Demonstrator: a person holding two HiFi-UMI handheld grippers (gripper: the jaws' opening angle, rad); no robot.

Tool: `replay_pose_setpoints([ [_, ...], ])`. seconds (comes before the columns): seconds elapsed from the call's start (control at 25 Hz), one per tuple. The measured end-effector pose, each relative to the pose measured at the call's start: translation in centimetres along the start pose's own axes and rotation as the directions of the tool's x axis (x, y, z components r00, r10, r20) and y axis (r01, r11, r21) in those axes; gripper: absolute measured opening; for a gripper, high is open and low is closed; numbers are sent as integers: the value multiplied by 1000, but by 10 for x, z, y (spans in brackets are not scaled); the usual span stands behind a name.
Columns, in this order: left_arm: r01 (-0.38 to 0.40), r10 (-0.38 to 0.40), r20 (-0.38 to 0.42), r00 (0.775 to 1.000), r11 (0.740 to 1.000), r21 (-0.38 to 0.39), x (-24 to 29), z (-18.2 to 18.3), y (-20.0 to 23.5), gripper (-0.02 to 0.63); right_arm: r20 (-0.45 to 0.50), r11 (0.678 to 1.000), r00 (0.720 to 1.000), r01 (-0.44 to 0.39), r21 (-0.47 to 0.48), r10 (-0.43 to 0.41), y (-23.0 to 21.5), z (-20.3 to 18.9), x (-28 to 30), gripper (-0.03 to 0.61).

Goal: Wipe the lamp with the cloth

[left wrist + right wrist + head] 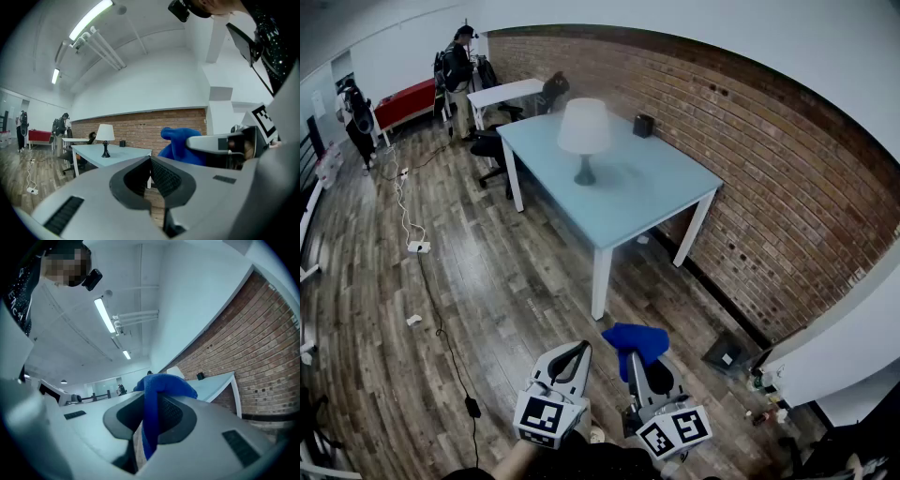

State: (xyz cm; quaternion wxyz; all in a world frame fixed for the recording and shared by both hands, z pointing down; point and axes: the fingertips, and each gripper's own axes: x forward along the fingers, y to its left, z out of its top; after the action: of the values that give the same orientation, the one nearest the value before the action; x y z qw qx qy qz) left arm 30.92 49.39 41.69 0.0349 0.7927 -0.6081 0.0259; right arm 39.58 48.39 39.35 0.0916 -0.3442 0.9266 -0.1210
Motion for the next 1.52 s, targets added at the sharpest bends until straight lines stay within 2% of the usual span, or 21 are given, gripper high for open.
replay_pose_setpoints([
  [0.16, 4, -5, -37, 999, 1000, -18, 21, -10, 15, 9, -36, 999, 998, -43, -7, 43, -1, -8, 18, 61],
  [0.28, 16, -17, -39, 999, 1000, -25, 48, -9, 27, 8, -46, 999, 999, -25, -29, 24, -20, -5, 40, 61],
  [0.44, 27, -29, -43, 999, 999, -35, 89, -6, 49, 8, -47, 1000, 999, 4, -2, -4, -53, 0, 74, 61],
  [0.88, 26, -27, -23, 999, 999, -36, 205, 27, 165, 8, -52, 999, 998, 36, -1, -36, -111, 16, 219, 61],
  [1.24, 65, -67, -41, 997, 997, -40, 280, 31, 250, 8, -53, 1000, 998, 22, 17, -21, -142, 10, 343, 61],
  [1.52, 94, -94, -8, 996, 995, -27, 314, 41, 292, 8, -27, 999, 999, 26, 31, -25, -151, 14, 392, 61],
])
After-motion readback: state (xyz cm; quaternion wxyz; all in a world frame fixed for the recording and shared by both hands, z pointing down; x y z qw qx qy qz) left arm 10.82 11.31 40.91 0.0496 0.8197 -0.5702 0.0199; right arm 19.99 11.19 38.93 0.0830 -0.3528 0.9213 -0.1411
